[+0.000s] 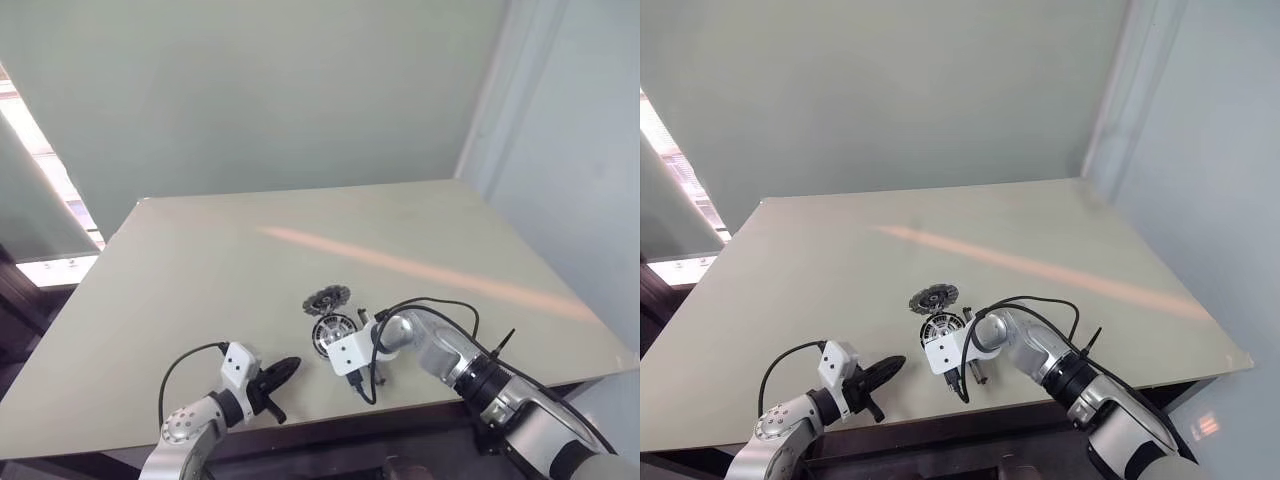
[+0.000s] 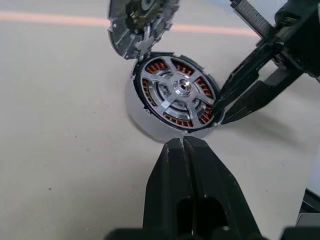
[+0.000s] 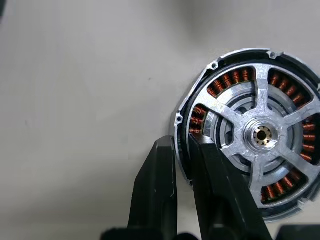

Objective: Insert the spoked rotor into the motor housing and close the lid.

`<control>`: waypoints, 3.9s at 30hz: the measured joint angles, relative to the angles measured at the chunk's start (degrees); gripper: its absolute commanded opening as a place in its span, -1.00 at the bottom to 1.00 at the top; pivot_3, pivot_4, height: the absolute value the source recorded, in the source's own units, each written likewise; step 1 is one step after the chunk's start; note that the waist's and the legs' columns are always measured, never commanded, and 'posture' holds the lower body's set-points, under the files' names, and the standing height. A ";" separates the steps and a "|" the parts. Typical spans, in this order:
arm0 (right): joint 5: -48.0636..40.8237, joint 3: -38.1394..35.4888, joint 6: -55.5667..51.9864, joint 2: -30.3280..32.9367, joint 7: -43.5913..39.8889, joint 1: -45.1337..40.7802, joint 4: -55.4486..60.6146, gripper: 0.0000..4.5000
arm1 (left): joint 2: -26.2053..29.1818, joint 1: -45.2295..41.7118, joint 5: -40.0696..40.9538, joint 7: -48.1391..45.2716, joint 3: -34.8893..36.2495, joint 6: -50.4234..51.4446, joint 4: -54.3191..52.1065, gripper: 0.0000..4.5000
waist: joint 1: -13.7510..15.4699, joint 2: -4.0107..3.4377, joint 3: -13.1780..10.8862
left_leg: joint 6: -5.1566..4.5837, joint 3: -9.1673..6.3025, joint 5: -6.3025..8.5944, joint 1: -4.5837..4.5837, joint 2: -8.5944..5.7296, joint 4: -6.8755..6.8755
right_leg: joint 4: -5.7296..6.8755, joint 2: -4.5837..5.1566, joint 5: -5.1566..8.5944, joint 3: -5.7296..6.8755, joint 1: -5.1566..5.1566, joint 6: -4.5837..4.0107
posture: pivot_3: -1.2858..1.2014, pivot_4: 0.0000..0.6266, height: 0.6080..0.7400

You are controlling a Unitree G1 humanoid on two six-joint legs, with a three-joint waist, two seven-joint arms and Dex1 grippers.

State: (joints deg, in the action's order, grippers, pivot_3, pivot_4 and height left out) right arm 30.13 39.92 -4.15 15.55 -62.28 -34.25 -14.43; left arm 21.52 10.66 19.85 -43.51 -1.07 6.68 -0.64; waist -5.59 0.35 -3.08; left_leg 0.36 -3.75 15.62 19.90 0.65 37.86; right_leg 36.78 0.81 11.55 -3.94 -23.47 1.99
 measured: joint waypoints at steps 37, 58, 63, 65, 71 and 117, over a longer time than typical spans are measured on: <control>-11.46 -7.63 -67.00 -23.71 31.80 8.84 19.27 -0.96 | -0.25 2.36 0.10 2.67 6.35 -1.19 0.15 -1.00 | 0.17 0.03 0.01 | 0.04 -0.03 0.01 0.88 -0.06 0.03 | 0.02 0.11 -0.01 0.06 -0.81 0.01 | 0.03 -1.00 1.00; -25.12 -9.05 -70.49 -25.04 42.13 7.09 17.72 -0.96 | -1.58 1.85 -0.70 3.06 4.75 -1.19 0.18 -1.00 | -0.13 0.06 0.04 | 0.03 -0.03 0.01 0.89 -0.02 -0.03 | 0.01 0.07 -0.01 0.06 -0.81 0.01 | 0.03 -1.00 1.00; -27.90 -9.81 -69.80 -25.05 42.23 7.17 17.80 -0.96 | -1.64 1.85 -0.80 3.07 4.54 -1.19 0.18 -1.00 | -0.25 0.06 0.04 | 0.02 -0.03 0.01 0.88 0.00 -0.03 | 0.01 0.04 -0.01 0.06 -0.82 0.01 | 0.03 -1.00 1.00; -29.24 -10.26 -69.38 -25.07 42.21 7.20 17.80 -0.96 | -1.65 1.85 -0.82 3.06 4.50 -1.19 0.18 -1.00 | -0.27 0.06 0.04 | 0.02 -0.03 0.01 0.88 0.01 -0.04 | 0.01 0.04 -0.01 0.06 -0.82 0.01 | 0.03 -1.00 1.00; -32.89 -12.66 -68.46 -25.14 43.55 7.30 17.41 -0.96 | -1.65 1.81 -0.86 3.05 4.43 -1.19 0.19 -1.00 | -0.25 0.06 0.04 | 0.02 -0.03 0.01 0.88 0.01 -0.02 | 0.01 0.04 -0.02 0.06 -0.81 0.01 | 0.03 -1.00 1.00; -33.94 -19.25 -31.83 -3.17 39.36 1.08 26.40 0.99 | -1.65 3.18 0.05 2.25 5.75 -2.20 0.52 -1.00 | 0.12 0.09 0.06 | 0.01 0.04 0.00 0.91 -0.04 0.00 | -0.07 0.08 -0.01 0.03 -0.78 0.01 | 0.03 -1.00 1.00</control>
State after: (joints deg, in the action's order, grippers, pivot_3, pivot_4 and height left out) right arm -3.82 20.67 -35.98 12.37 -22.92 -33.16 11.96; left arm 19.87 13.84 19.89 -41.26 4.69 4.48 -0.12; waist -5.47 0.45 -3.02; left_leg 0.37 -3.72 15.63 20.81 0.61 37.86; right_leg 36.71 0.90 11.54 -3.92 -24.25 2.00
